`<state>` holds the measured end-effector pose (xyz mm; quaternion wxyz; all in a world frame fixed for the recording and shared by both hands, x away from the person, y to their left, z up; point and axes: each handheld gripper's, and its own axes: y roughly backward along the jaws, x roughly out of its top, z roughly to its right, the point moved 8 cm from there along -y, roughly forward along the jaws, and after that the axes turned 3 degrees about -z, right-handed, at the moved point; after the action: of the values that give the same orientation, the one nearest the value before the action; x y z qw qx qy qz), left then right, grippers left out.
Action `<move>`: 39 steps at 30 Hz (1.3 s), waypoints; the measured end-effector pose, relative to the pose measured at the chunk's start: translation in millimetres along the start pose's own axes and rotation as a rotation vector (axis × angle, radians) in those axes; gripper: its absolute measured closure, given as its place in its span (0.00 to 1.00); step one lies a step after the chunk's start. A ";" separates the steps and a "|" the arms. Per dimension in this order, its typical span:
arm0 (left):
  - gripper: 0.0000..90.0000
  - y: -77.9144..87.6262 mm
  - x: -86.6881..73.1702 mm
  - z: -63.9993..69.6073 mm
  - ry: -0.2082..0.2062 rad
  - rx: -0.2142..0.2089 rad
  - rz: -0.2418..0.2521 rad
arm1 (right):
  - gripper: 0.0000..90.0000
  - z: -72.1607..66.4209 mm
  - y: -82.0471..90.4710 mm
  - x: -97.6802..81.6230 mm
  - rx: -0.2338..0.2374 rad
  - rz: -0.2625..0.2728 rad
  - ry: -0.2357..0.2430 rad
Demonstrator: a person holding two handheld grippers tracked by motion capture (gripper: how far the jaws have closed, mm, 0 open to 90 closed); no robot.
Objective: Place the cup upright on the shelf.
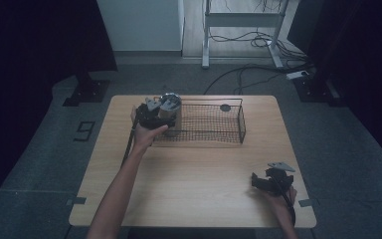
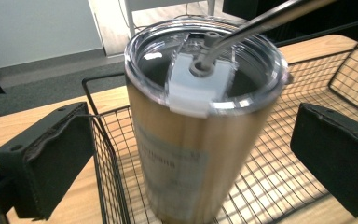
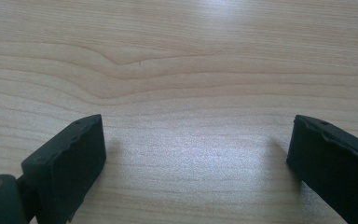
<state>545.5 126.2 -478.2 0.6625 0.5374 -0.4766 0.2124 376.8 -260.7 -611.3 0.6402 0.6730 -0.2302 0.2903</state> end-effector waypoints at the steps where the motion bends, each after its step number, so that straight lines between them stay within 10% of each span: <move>1: 0.00 7.5 -3.3 1.1 -0.003 -0.010 0.003 | 0.04 0.0 0.0 0.0 0.000 0.000 0.000; 20: 0.01 71.6 -42.9 30.1 -0.045 -0.137 -0.011 | 0.04 -0.1 0.0 0.0 0.000 -0.001 -0.001; 39: 0.01 115.0 -109.2 44.7 -0.040 -0.150 -0.041 | 0.04 0.0 0.0 0.1 0.000 -0.001 -0.002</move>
<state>386.5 148.6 -514.9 0.6956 0.5001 -0.4930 0.1517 376.9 -260.7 -611.2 0.6403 0.6731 -0.2305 0.2894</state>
